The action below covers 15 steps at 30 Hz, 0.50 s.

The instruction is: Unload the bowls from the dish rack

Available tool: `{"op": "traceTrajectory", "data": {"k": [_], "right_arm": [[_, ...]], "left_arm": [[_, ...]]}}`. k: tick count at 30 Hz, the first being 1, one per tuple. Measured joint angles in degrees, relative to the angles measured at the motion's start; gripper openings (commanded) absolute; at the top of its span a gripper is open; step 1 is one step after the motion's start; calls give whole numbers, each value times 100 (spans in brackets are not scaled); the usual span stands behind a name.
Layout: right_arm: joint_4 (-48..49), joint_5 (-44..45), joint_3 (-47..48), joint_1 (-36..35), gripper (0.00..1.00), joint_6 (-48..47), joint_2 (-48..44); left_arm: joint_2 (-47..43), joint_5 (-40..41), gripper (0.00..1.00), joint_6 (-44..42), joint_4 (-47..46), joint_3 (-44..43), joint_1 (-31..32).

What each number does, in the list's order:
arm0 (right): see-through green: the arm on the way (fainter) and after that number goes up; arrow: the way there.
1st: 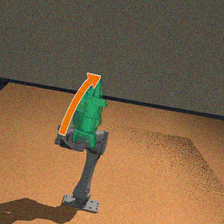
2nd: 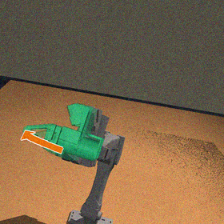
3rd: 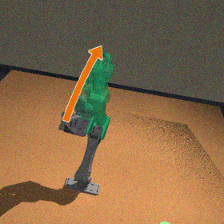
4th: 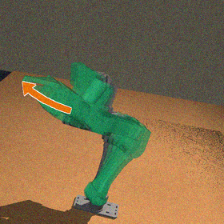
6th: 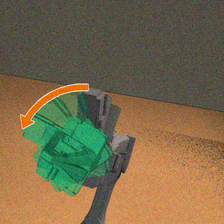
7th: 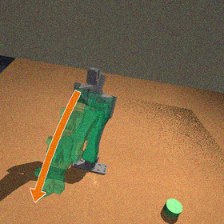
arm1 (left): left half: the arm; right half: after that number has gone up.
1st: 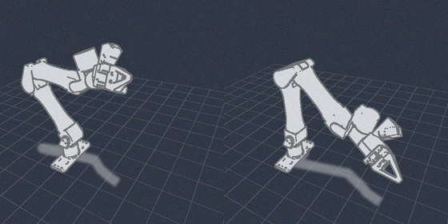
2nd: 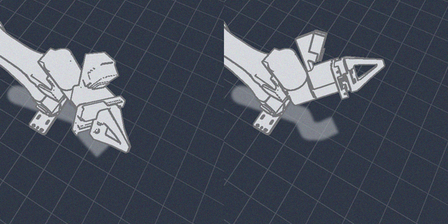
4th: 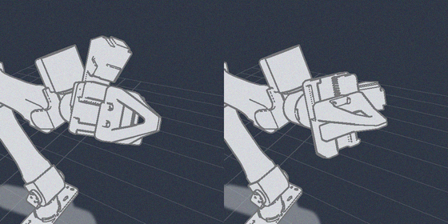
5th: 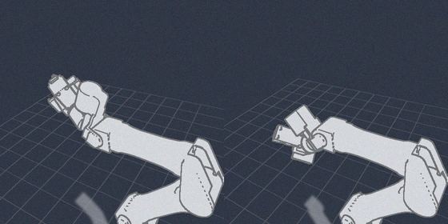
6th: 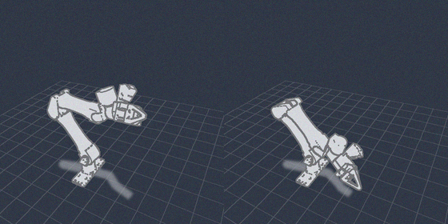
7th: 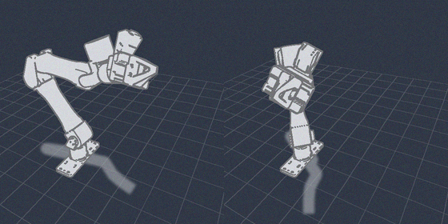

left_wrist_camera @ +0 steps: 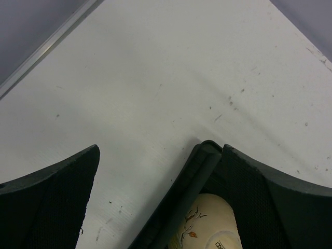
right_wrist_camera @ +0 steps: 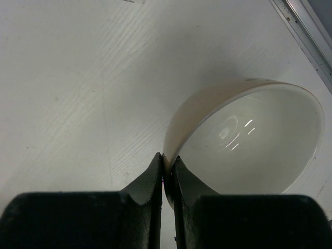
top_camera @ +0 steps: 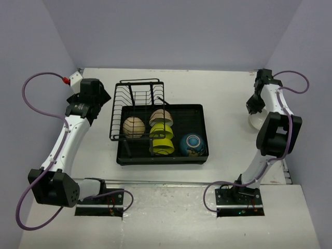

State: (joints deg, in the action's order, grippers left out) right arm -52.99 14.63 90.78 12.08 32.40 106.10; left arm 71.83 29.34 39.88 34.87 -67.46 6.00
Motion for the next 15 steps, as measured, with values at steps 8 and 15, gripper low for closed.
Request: {"op": "traceTrajectory", "data": {"k": [8,15], "right_arm": [[20,131,260,46,0,-125,680],[70,179,393,48,0,-212,909]], "left_arm": [[146,-9,100,-4,0,-57,0],[195,-7,100,-11,-4,-142,0]]}}
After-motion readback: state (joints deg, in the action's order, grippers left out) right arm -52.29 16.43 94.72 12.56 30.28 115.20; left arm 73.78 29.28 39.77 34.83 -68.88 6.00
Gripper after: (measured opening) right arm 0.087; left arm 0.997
